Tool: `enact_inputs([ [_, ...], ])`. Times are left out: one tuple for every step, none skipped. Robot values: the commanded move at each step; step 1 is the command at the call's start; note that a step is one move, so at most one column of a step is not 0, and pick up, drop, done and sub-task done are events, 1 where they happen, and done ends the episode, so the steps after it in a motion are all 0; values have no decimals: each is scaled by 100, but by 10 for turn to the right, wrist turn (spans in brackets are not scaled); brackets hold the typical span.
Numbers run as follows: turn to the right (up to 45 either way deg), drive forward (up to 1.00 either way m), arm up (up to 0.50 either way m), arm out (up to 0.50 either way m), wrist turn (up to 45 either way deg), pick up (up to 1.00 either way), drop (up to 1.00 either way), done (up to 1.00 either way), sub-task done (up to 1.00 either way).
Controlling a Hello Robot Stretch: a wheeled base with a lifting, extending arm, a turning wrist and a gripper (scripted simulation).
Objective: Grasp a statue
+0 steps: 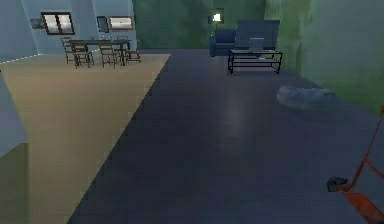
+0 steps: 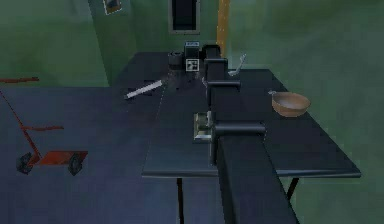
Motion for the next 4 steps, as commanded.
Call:
enact_inputs([
  [0,0,0,0,450,0,0,0,0],
  [0,0,0,0,120,0,0,0,0],
  [0,0,-24,0,0,0,0,0,0],
  [0,0,0,0,0,100,0,0,0],
])
